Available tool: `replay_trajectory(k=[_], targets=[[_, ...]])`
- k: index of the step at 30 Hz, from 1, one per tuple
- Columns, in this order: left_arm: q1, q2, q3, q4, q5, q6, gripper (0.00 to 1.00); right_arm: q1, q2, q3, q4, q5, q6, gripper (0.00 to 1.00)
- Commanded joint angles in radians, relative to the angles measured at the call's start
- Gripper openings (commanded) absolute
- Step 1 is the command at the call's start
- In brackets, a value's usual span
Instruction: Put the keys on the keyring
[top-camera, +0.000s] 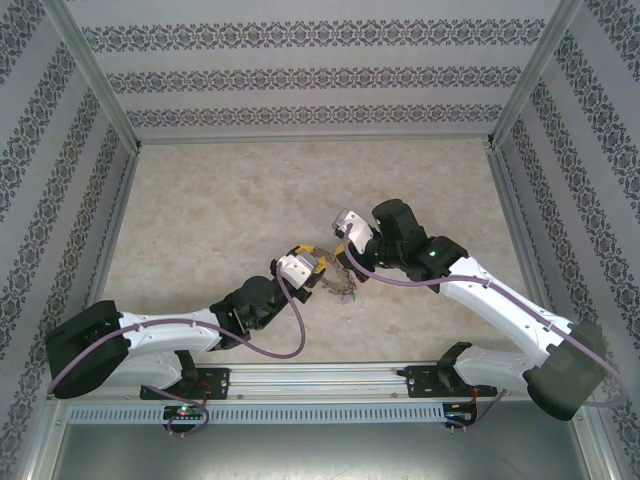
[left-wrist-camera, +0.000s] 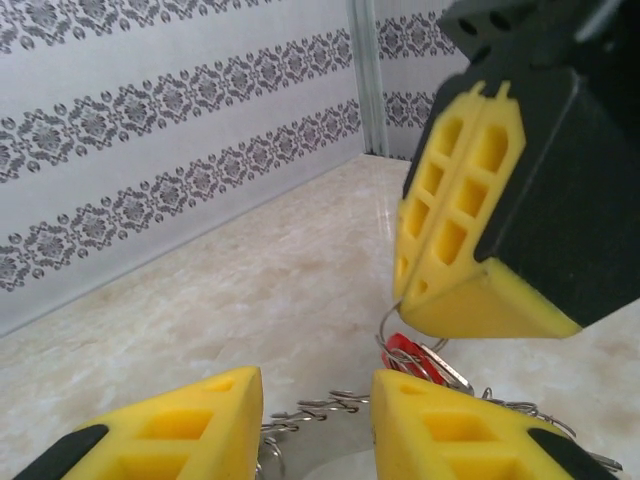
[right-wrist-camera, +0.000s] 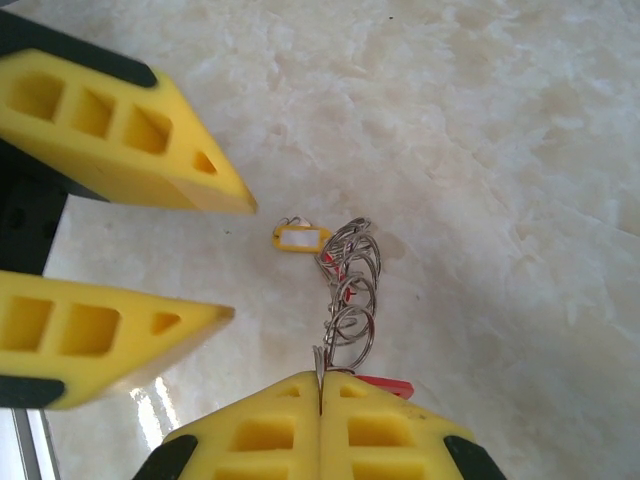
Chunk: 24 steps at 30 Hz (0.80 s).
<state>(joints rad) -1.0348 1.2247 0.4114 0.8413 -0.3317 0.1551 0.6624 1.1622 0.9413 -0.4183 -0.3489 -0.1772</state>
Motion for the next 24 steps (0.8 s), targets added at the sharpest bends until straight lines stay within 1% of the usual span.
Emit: replay_trajectory(k=[1, 4, 7, 11, 14, 18, 21, 24], targets=[[-0.012, -0.039, -0.025, -0.05, -0.041, 0.0, 0.35, -0.012, -0.003, 0.024, 0.024, -0.006, 0.021, 0.0], [-0.011, -0.051, -0.019, -0.083, -0.028, -0.003, 0.35, -0.012, -0.006, 0.024, 0.024, -0.017, 0.025, 0.0], [-0.012, -0.045, -0.011, -0.089, 0.046, 0.0, 0.35, -0.012, -0.004, 0.024, 0.021, -0.019, 0.025, 0.0], [-0.011, -0.019, 0.015, -0.09, 0.146, 0.011, 0.28, -0.012, -0.003, 0.03, 0.021, -0.022, 0.028, 0.0], [-0.012, 0.01, 0.038, -0.084, 0.187, 0.031, 0.26, -0.012, -0.001, 0.033, 0.023, -0.022, 0.031, 0.0], [-0.011, 0.061, 0.074, -0.098, 0.2, 0.042, 0.26, -0.014, 0.002, 0.035, 0.023, -0.028, 0.034, 0.0], [-0.011, 0.097, 0.082, -0.069, 0.177, 0.037, 0.26, -0.014, 0.001, 0.035, 0.021, -0.029, 0.036, 0.0], [-0.011, 0.122, 0.097, -0.061, 0.143, 0.037, 0.23, -0.014, 0.001, 0.037, 0.019, -0.031, 0.035, 0.0]])
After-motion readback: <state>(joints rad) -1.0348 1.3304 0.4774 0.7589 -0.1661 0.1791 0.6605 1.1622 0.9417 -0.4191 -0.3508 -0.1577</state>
